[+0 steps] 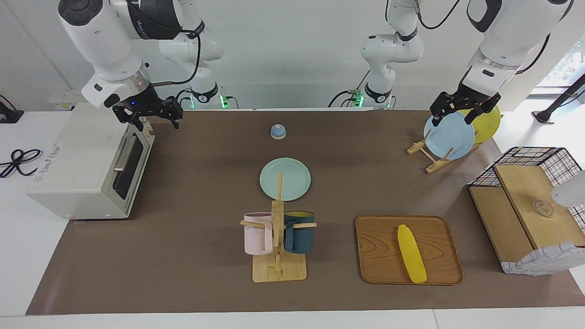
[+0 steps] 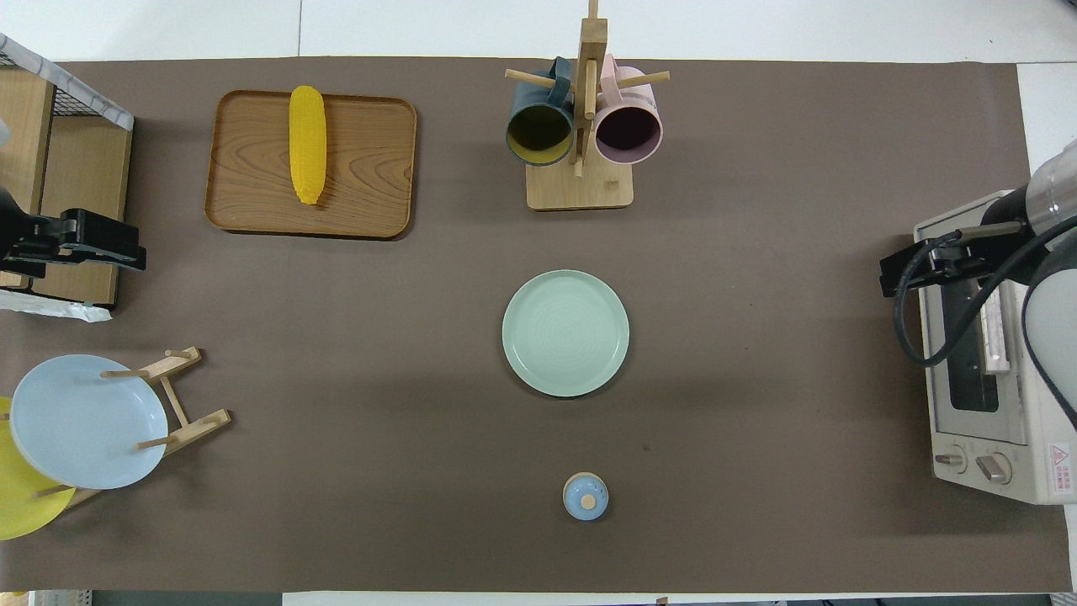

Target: Put corn in oven

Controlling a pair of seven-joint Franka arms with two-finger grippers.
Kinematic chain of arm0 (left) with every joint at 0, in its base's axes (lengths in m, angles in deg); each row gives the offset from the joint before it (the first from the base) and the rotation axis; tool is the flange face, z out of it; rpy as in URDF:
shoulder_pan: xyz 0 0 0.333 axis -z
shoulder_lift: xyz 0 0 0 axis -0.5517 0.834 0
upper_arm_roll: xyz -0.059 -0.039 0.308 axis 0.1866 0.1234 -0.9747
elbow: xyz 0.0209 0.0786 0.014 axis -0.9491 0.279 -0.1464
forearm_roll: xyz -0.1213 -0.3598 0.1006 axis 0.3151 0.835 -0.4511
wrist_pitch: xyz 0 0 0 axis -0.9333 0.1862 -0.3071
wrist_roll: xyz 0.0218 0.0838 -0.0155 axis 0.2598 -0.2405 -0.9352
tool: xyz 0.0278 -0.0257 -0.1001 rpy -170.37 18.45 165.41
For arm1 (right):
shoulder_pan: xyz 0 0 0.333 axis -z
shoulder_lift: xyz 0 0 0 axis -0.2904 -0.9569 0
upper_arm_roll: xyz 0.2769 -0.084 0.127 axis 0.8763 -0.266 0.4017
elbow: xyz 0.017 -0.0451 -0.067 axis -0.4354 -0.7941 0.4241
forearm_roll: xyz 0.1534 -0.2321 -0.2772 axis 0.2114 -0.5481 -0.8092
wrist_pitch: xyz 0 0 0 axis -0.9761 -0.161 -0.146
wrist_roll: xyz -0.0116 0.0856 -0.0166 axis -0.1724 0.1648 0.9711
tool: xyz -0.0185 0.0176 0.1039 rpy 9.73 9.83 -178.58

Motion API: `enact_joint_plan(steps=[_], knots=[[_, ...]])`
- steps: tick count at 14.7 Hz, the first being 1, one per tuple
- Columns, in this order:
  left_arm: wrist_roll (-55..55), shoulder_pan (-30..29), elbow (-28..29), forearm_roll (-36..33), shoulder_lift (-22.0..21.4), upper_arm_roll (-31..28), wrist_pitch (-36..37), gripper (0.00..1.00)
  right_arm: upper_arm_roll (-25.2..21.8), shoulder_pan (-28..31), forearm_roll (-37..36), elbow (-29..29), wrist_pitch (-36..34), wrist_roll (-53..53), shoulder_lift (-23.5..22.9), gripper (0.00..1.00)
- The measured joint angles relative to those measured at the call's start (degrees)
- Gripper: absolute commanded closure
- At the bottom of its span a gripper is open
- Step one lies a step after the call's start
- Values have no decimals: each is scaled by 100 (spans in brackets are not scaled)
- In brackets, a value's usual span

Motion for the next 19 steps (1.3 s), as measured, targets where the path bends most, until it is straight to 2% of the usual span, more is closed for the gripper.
enact_joint_plan(steps=[15, 16, 17, 18, 19], knots=[[0, -1, 0, 0, -3, 3, -54, 0, -26, 19, 0, -1, 0, 0, 0, 1], [0, 0, 1, 0, -3, 8, -88, 0, -43, 69, 0, -11, 12, 0, 1, 47], [0, 0, 7, 0, -2, 14, -131, 0, -65, 137, 0, -44, 84, 0, 4, 86], [0, 1, 19, 0, -1, 19, -191, 0, -80, 224, 0, -119, 207, -16, 17, 100], [1, 2, 35, 0, 1, 25, -251, 0, -87, 352, 0, -242, 289, -90, 51, 100]])
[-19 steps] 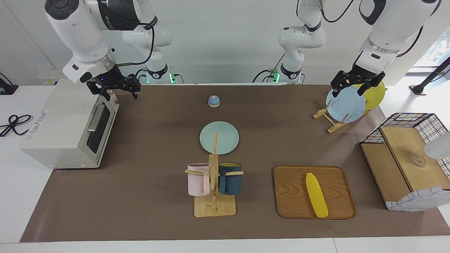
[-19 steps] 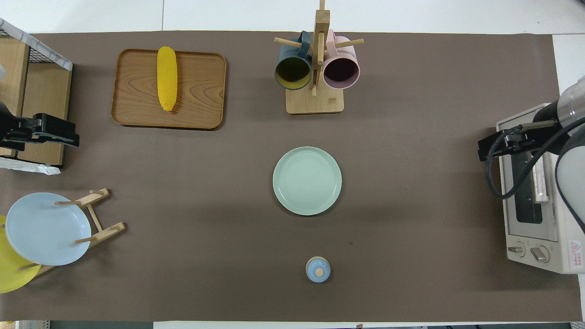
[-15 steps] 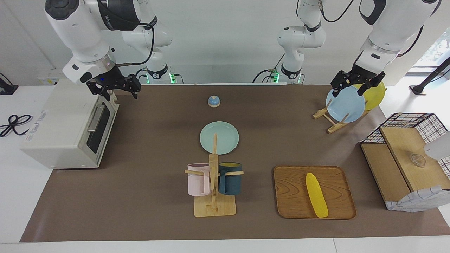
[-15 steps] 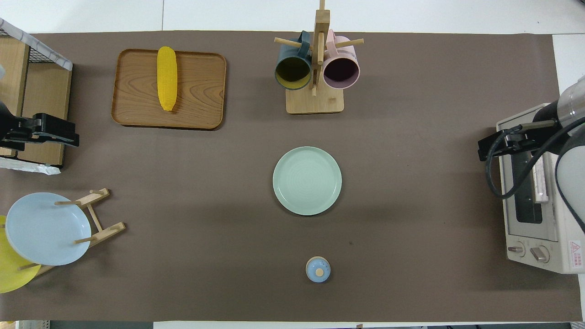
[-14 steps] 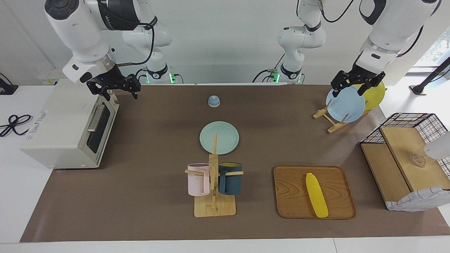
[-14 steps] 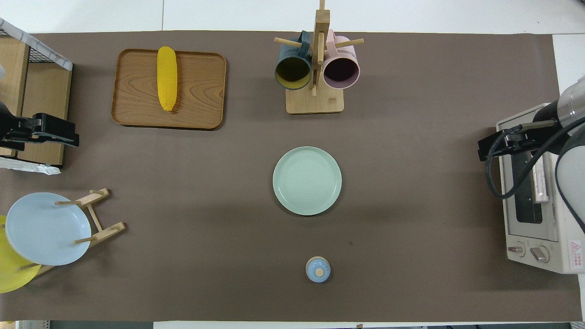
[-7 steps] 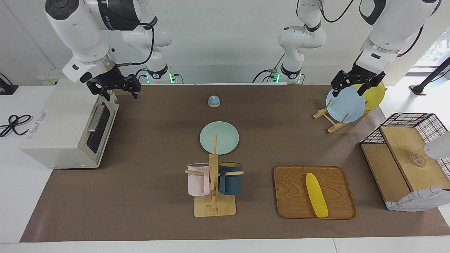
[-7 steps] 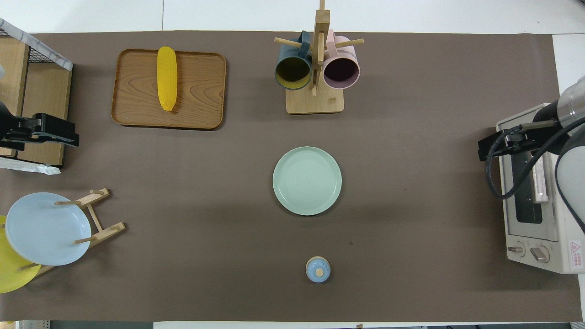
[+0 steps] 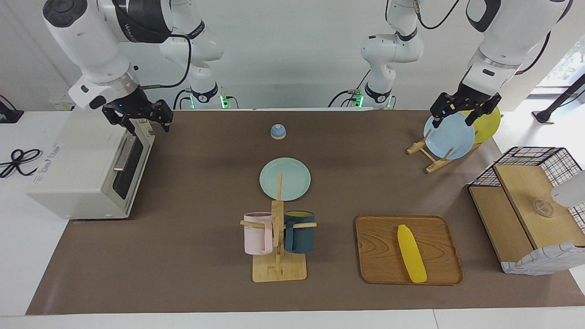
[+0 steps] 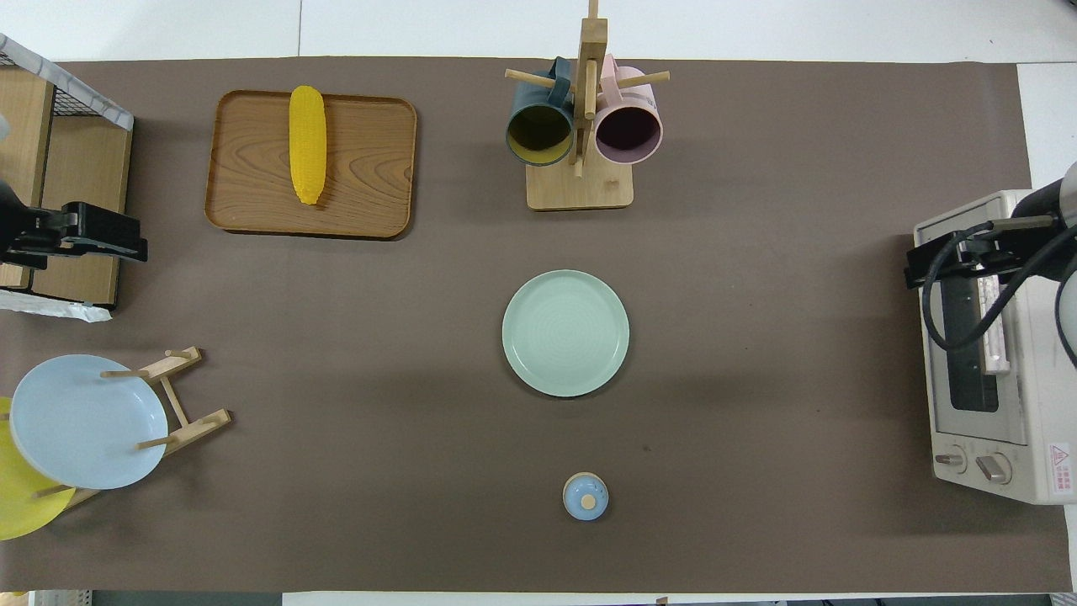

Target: Put corn in oven

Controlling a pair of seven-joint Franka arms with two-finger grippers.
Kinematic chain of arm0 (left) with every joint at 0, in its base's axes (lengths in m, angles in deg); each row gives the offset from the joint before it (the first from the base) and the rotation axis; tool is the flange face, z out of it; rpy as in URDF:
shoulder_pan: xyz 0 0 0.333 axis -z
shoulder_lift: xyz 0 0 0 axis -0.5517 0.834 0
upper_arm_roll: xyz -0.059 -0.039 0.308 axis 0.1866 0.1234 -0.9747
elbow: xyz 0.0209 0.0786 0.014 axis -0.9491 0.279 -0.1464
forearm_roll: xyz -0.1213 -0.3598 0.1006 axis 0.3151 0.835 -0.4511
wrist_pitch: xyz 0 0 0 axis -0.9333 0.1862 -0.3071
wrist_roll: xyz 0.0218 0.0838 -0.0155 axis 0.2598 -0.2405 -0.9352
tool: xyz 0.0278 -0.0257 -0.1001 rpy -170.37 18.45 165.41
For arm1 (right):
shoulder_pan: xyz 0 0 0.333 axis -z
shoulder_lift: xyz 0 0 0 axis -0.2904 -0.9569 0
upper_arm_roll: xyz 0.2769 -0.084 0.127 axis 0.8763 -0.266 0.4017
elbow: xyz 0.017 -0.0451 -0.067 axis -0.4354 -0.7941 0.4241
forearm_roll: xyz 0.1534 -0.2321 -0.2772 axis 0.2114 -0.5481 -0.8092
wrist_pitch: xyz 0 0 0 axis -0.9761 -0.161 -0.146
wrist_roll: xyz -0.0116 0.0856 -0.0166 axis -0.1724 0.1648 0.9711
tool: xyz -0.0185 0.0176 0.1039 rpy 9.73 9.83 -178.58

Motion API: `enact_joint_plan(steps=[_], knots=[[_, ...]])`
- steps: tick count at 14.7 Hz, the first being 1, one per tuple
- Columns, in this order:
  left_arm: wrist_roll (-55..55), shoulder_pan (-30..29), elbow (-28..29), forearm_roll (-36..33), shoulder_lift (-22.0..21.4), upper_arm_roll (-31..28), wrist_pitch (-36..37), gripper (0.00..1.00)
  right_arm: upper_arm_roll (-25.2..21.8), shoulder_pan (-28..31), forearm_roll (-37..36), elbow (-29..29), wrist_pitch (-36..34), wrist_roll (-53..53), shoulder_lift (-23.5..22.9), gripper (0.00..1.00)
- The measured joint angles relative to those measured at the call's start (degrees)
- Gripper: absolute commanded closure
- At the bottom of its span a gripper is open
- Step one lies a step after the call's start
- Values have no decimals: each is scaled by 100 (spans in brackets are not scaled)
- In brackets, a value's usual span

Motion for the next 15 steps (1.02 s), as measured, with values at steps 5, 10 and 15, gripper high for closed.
enact_joint_plan(steps=[5, 10, 15], knots=[[48, 76, 54, 232, 277, 42, -403, 0, -58, 690, 1, -1032, 894, -231, 325, 100], [53, 279, -26, 358, 947, 47, -863, 0, -63, 756, -136, -1551, 1348, 529, 380, 100], [201, 304, -600, 367, 1915, 48, -1086, 0, -61, 760, -517, -1648, 1573, -90, 337, 100]])
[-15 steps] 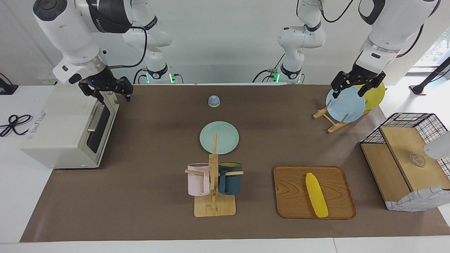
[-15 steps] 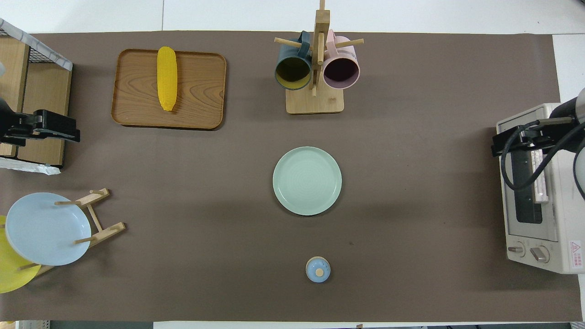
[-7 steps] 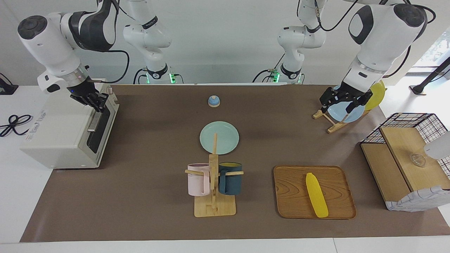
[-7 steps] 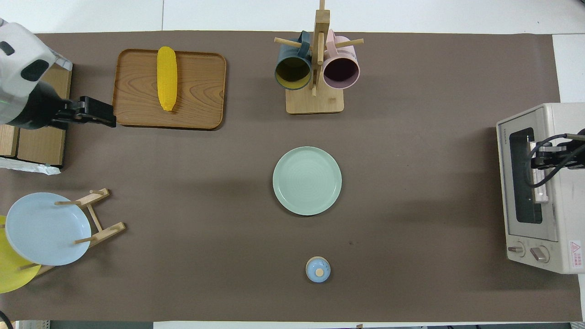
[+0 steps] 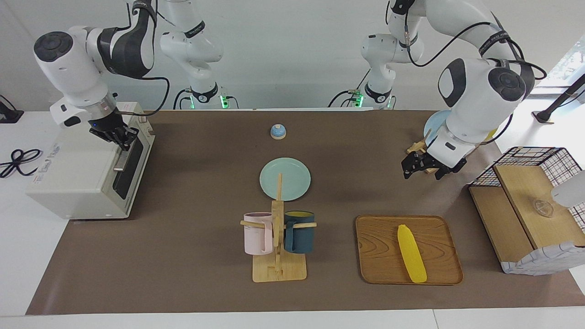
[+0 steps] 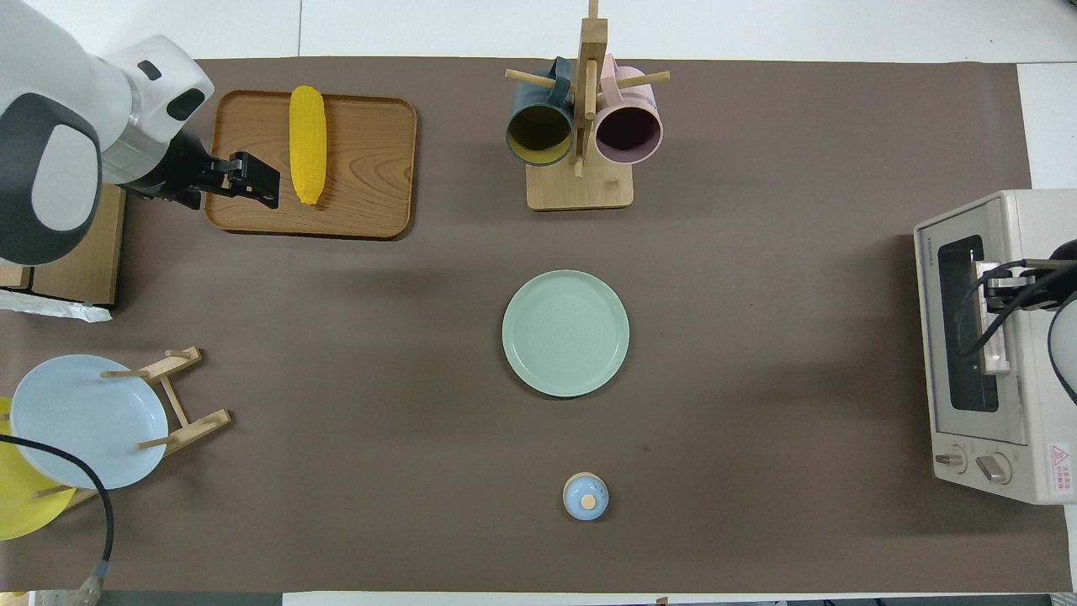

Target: Put corn in oven

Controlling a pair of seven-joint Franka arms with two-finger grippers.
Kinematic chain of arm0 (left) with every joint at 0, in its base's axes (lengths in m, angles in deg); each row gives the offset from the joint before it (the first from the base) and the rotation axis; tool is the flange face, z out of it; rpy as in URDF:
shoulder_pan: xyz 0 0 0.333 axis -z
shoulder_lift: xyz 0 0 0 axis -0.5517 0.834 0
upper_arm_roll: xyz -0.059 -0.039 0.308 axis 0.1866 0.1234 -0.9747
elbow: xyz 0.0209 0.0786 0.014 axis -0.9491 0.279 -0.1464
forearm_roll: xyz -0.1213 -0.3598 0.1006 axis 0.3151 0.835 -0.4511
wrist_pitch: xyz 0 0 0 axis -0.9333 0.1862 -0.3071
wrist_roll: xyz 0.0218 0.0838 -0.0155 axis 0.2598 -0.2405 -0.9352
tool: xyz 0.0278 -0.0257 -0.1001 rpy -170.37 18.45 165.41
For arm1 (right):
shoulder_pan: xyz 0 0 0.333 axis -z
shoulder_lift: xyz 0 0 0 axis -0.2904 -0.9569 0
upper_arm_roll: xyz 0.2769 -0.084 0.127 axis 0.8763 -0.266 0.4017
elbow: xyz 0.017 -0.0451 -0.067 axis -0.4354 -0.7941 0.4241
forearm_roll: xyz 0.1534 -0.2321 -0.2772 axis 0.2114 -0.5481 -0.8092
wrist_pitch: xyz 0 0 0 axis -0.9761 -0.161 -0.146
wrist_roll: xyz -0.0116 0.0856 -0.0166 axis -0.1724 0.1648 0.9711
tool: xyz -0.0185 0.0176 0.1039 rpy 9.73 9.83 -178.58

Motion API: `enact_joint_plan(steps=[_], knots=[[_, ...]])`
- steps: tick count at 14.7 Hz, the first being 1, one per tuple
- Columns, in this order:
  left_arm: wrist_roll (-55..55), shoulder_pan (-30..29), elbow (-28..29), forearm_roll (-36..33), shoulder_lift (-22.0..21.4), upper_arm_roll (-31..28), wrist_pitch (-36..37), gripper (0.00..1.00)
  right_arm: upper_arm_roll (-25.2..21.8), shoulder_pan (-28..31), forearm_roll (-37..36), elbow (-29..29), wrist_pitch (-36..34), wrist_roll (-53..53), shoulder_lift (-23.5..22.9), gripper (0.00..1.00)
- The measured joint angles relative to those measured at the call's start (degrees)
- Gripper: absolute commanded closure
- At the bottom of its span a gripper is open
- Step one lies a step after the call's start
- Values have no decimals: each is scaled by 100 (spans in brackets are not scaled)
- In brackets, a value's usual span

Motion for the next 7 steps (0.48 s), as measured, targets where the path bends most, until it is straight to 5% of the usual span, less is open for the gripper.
enact_joint_plan(steps=[7], knots=[[18, 91, -1112, 72, 1464, 5, -555, 0, -3, 39, -126, -152, 115, -1073, -50, 100]])
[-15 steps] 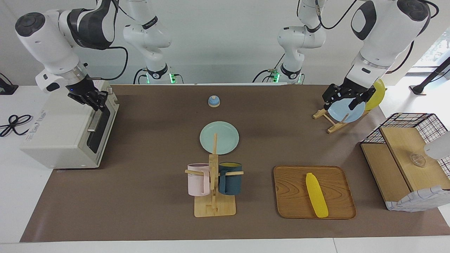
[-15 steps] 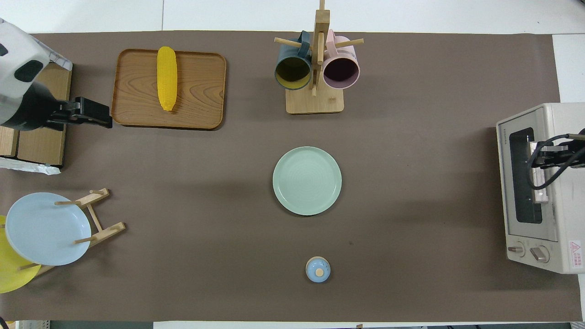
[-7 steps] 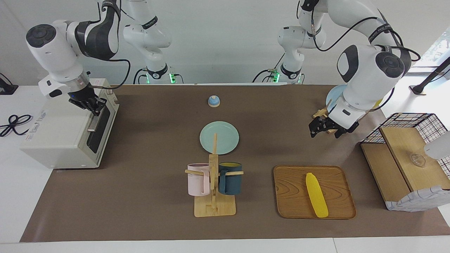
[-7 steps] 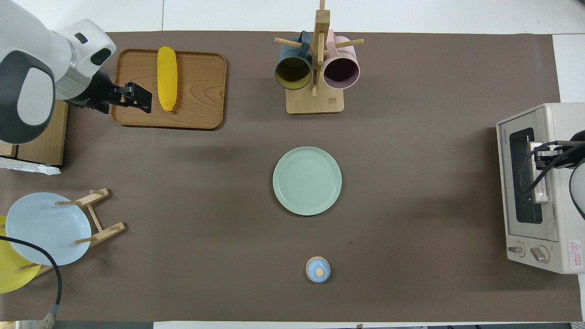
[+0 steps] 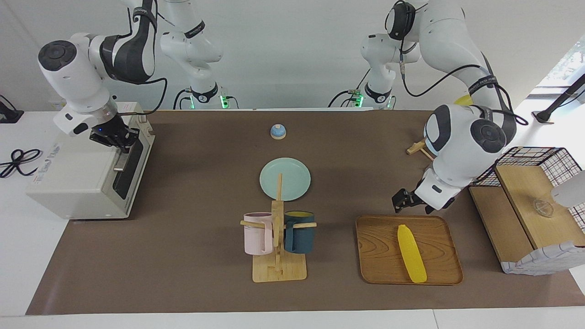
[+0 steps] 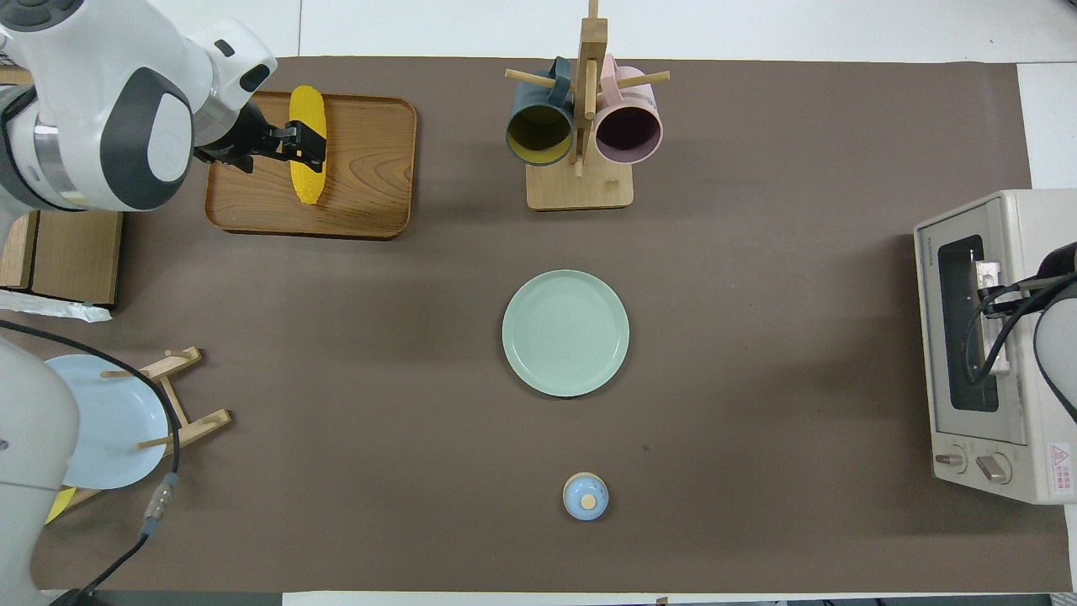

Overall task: Put corn in oven
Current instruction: 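Grasp the yellow corn with the left gripper while the right gripper lowers the door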

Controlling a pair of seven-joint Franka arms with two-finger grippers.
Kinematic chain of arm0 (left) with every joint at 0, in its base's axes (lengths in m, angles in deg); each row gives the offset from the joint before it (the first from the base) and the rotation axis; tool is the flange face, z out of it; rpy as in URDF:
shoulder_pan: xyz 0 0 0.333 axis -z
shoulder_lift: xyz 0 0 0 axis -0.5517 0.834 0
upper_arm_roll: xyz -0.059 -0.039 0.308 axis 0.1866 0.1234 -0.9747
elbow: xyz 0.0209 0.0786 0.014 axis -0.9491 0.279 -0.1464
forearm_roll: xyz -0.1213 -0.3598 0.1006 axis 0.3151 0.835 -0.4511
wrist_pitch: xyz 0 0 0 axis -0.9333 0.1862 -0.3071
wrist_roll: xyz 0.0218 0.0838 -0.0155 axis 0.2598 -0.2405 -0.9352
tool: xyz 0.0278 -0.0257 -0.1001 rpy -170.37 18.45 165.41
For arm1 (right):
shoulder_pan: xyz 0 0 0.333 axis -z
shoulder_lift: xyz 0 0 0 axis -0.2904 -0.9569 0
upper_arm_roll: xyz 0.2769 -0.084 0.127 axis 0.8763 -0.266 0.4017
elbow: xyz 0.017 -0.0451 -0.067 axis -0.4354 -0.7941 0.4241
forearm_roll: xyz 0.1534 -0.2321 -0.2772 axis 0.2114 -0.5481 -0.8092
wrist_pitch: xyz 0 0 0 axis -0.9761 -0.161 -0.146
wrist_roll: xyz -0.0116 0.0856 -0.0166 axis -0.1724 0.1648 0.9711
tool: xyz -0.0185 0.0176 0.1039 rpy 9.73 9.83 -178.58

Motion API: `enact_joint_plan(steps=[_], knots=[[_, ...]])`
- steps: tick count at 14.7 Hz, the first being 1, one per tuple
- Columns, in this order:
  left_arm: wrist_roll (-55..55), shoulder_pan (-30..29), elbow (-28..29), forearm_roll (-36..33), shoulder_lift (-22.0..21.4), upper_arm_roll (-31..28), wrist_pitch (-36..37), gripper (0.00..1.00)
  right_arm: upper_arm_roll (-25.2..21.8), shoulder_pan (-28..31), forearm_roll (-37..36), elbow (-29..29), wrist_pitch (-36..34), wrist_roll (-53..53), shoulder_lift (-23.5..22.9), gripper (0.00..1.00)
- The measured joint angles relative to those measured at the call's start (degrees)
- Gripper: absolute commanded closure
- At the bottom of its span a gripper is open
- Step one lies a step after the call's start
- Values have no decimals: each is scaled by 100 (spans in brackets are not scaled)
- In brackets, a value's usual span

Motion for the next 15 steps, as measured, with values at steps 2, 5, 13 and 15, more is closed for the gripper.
enact_joint_plan(steps=[2, 5, 13, 15], knots=[[115, -4, -359, 0, 432, -30, -137, 0, 0, 0, -50, -45, 0, -23, 0, 100], [227, -37, -676, -1, 903, -104, -600, 0, 1, 0, -123, -154, 3, -118, -1, 100], [350, -44, -757, -1, 1451, -233, -1401, 0, 7, 0, -128, -222, 72, -151, 13, 100], [351, -41, -757, -1, 1495, -227, -1440, 0, 22, -1, -123, -235, 78, -151, 22, 100]])
